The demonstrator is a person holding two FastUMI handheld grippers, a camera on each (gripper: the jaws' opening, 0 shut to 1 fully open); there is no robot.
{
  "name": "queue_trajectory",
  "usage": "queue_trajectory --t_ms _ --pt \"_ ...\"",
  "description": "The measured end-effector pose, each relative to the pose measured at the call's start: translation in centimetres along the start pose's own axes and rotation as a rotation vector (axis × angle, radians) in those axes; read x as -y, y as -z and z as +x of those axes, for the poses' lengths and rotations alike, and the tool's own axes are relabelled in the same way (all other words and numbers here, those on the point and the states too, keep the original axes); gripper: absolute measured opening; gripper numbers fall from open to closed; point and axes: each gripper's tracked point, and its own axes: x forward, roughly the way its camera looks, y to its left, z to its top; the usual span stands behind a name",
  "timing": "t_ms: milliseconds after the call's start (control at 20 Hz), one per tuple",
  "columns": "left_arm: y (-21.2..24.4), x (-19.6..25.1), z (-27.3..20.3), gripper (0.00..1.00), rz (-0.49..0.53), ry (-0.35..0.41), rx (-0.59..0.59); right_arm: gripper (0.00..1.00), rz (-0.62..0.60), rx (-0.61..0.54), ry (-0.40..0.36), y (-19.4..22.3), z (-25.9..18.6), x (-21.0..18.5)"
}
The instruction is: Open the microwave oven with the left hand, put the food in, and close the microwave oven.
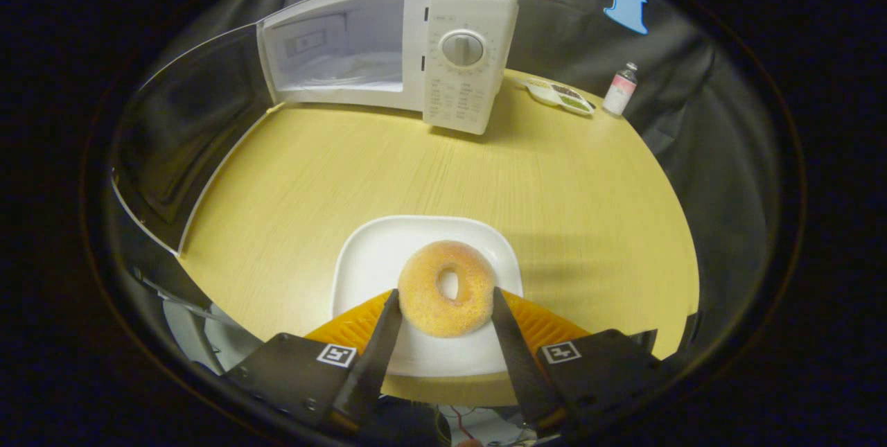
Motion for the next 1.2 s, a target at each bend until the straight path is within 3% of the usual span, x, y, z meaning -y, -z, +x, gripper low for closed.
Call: queue_trajectory --t_ms 50,250,400,600,650,950,1150,1200 --pt "-0.2 0.3 0.1 0.94 0.002 0.005 0.004 0.70 0.001 0.000 -0.003 0.1 0.1 0.0" --pt "-0.2 1.0 0.4 0.94 0.016 0.023 0.003 0.64 0.025 -0.015 -0.032 0.0 0.2 -0.2" --pt "-0.2 1.0 0.3 0.94 0.010 0.020 0.004 0.46 0.048 -0.017 -0.043 0.0 0.1 -0.1" --pt "-0.2 1.1 0.3 0.94 0.009 0.023 0.004 0.46 0.055 -0.016 -0.050 0.0 -0.1 -0.2" --pt "-0.3 1.2 0.3 0.94 0.013 0.025 0.004 0.52 0.065 -0.011 -0.051 -0.2 -0.3 -0.2" --pt "-0.8 2.1 0.4 0.94 0.003 0.044 0.012 0.52 0.129 0.041 -0.081 -2.6 -2.3 -0.9" --pt "0.0 2.5 1.8 0.94 -0.013 0.120 0.017 0.52 0.221 0.087 -0.096 -5.3 -3.7 -2.5" --pt "-0.1 2.6 2.5 0.99 -0.024 0.151 0.020 0.52 0.263 0.101 -0.102 -6.3 -4.2 -3.2"
